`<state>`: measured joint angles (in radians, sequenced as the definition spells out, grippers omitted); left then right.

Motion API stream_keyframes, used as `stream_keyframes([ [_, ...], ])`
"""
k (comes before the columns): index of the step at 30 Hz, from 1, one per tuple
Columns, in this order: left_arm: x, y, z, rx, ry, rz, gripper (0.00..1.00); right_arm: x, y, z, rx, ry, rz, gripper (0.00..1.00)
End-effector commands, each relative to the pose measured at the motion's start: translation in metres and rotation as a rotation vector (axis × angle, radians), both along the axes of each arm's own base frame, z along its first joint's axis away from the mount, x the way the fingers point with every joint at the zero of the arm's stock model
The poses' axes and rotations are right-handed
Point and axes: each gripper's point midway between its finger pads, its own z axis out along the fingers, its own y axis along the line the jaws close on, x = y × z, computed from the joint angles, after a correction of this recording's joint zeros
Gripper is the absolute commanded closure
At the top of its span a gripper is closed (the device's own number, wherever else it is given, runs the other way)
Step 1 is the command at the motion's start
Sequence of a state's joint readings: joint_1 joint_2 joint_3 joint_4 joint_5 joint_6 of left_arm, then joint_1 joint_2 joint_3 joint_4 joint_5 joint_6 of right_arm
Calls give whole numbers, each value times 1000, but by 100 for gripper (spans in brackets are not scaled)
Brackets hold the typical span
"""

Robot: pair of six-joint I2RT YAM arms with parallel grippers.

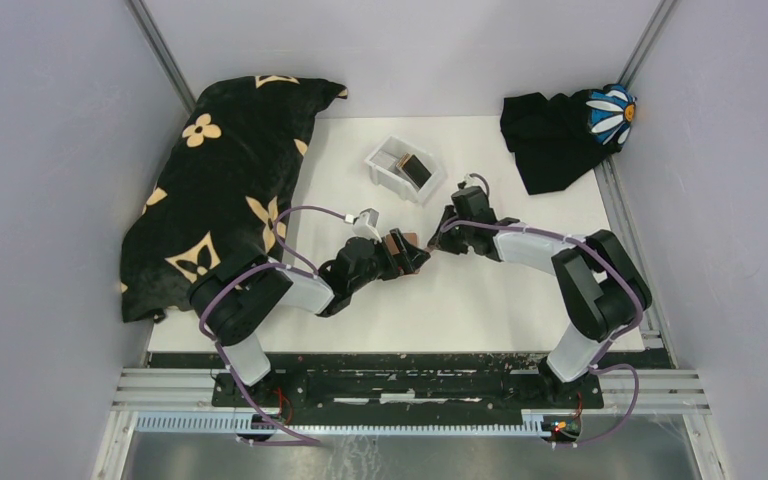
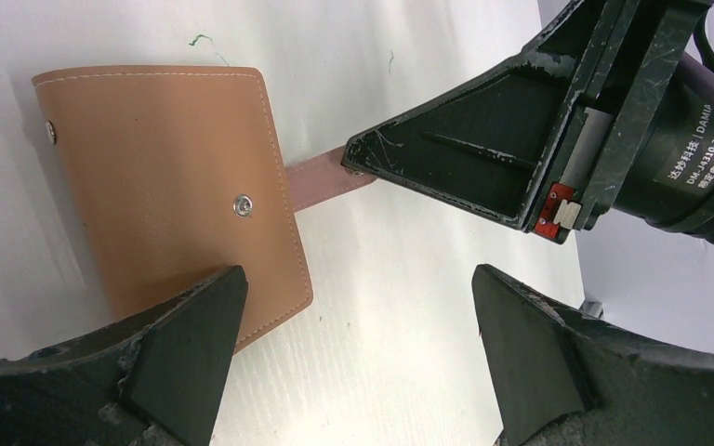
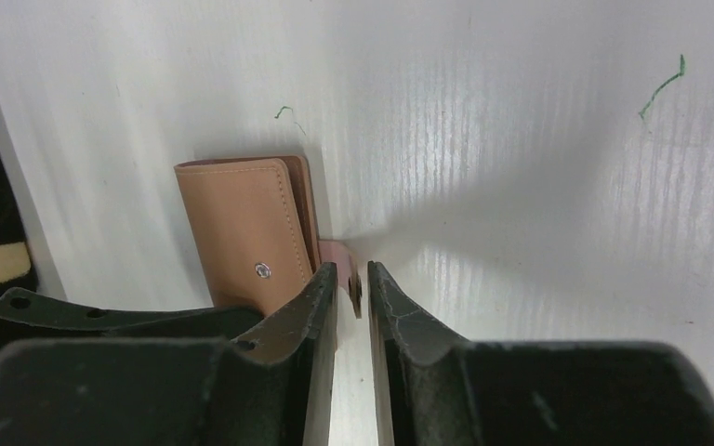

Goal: Put the credit cards into the card holder

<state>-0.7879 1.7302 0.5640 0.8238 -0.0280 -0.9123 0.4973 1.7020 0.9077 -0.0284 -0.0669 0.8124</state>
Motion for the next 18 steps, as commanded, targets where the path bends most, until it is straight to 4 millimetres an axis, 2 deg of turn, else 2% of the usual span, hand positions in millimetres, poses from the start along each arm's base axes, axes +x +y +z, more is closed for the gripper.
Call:
stream_keyframes([
  [1, 5, 6, 11, -12, -31, 42, 1, 0, -1, 17, 6, -51, 2, 77],
  [18, 4, 7, 7, -10, -22, 49, 1, -3, -3, 22, 19, -63, -4, 82],
])
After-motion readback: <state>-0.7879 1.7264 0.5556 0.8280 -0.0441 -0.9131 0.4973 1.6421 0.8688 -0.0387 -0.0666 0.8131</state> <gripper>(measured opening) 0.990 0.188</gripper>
